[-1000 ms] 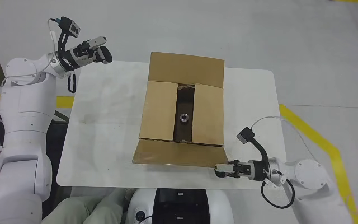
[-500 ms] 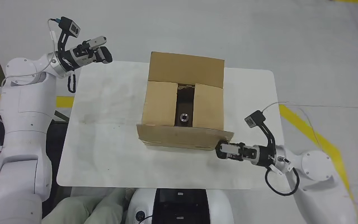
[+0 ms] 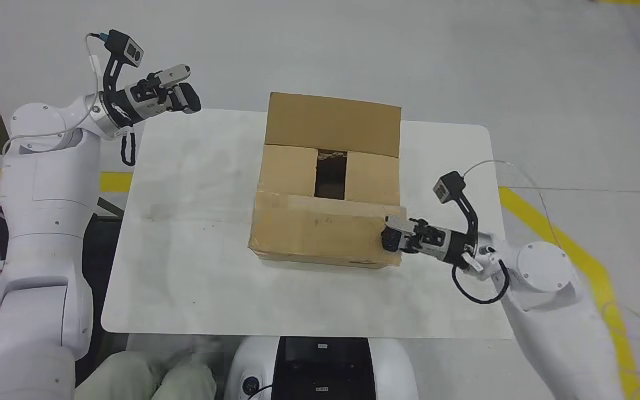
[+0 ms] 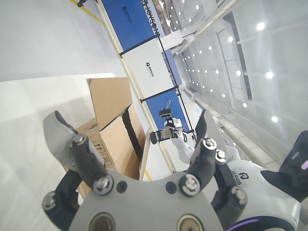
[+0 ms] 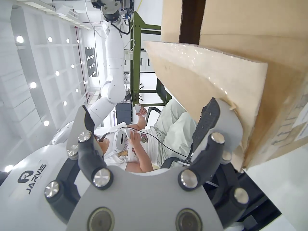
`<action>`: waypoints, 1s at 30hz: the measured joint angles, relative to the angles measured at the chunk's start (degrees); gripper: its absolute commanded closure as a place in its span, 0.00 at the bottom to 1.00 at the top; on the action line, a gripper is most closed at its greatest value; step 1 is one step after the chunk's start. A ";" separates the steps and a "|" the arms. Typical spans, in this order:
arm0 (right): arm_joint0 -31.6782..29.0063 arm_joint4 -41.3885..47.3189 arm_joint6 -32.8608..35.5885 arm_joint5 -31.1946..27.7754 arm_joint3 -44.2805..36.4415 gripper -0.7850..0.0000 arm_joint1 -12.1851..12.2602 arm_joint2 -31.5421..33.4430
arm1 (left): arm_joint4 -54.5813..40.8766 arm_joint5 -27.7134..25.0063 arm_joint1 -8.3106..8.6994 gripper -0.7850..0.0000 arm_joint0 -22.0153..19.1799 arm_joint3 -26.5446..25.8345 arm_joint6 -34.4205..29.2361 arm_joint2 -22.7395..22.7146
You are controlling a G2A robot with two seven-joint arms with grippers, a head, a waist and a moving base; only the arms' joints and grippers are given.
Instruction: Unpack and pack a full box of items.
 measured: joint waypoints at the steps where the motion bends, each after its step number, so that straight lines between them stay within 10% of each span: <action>1: 0.30 -0.08 -0.13 0.20 0.36 0.00 -0.01 -0.25 | 0.00 0.00 0.00 0.00 0.00 0.00 0.00 0.00; 30: 2.01 -0.19 -0.64 2.15 3.83 0.00 -0.02 -2.00 | 0.00 0.00 0.00 0.00 0.00 0.00 0.00 0.00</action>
